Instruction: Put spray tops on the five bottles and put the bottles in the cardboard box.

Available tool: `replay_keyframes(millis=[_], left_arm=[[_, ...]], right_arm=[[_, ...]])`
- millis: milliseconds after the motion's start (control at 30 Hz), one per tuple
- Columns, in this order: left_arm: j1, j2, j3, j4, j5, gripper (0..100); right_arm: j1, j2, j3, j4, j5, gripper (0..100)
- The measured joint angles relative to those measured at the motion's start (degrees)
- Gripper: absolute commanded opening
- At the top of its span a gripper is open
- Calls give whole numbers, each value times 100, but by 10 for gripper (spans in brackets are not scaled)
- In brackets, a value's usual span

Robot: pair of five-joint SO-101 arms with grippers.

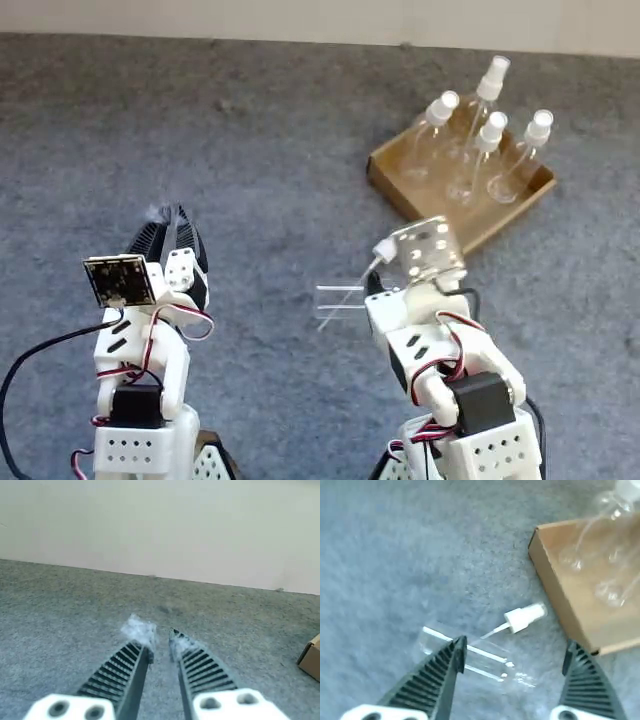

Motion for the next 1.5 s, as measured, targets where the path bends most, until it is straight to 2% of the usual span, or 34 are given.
replay_keyframes(millis=[133,300,667,800,1100,1367,1500], left_arm=[[-9,0,0,0,0,7],[-9,0,0,88,0,7],[0,0,0,167,0,7],[0,0,0,167,0,7],[0,0,0,167,0,7],[0,0,0,167,0,7],[0,0,0,167,0,7]], right_arm=[[0,70,0,-35,-1178,276],[0,941,0,-35,-2567,275],[0,2936,-853,-44,-5029,275],[0,3262,-1029,-44,-5266,275],[-668,3288,-1029,-105,-5371,274],[-686,4281,-1108,-185,-6198,274],[-624,4853,-1275,-642,-6523,274]])
